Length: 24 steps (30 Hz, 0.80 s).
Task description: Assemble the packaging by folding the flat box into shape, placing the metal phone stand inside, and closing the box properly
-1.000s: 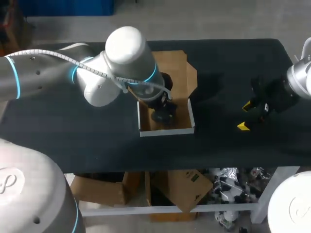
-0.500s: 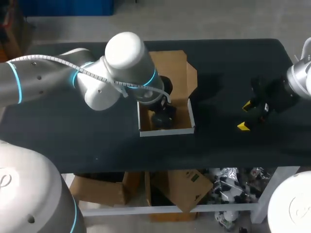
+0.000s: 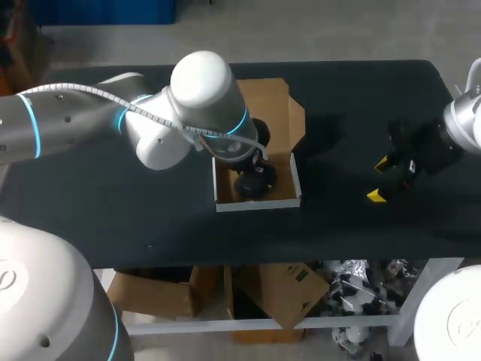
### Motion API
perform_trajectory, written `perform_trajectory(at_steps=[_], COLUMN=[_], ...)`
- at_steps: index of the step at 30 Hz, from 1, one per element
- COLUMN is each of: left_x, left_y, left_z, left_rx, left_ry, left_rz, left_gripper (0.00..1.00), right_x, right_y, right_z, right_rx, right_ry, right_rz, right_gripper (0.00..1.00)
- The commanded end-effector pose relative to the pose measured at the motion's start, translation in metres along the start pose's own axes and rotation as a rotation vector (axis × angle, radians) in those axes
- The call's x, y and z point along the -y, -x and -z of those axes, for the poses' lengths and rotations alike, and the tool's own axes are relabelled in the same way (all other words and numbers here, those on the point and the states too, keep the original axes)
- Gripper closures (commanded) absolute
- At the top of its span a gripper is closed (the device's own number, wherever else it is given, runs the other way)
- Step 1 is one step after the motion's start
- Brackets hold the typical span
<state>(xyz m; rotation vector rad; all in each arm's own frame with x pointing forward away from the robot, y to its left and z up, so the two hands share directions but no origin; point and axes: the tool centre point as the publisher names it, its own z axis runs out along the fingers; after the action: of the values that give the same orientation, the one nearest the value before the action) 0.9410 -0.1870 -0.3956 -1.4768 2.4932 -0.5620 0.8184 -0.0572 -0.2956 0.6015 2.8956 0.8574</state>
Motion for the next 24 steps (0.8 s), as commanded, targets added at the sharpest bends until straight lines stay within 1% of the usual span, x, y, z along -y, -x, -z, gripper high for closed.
perform_trajectory(at_steps=[1, 6, 9, 14, 19, 24], left_x=[0.002, 0.004, 0.005, 0.005, 0.003, 0.0], left_y=[-0.003, -0.009, -0.013, -0.019, -0.019, -0.019], left_z=[0.003, 0.012, 0.015, 0.021, 0.023, 0.022], left_rx=[0.01, 0.022, 0.052, 0.085, 0.112, 0.136], left_ry=[0.0, 0.017, 0.041, 0.051, 0.071, 0.085], left_rz=[0.004, 0.052, 0.102, 0.174, 0.255, 0.297], left_gripper=[0.0, 0.0, 0.0, 0.0, 0.0, 0.0], right_x=[0.001, 0.001, 0.001, 0.001, 0.001, 0.001], right_y=[-0.001, -0.001, -0.001, -0.001, -0.001, -0.001], right_z=[0.001, 0.001, 0.001, 0.001, 0.001, 0.001], right_rx=[0.0, 0.0, 0.0, 0.0, 0.0, 0.0], right_ry=[0.003, 0.003, 0.003, 0.003, 0.003, 0.003], right_rz=[0.001, 0.001, 0.001, 0.001, 0.001, 0.001], right_gripper=[0.0, 0.0, 0.0, 0.0, 0.0, 0.0])
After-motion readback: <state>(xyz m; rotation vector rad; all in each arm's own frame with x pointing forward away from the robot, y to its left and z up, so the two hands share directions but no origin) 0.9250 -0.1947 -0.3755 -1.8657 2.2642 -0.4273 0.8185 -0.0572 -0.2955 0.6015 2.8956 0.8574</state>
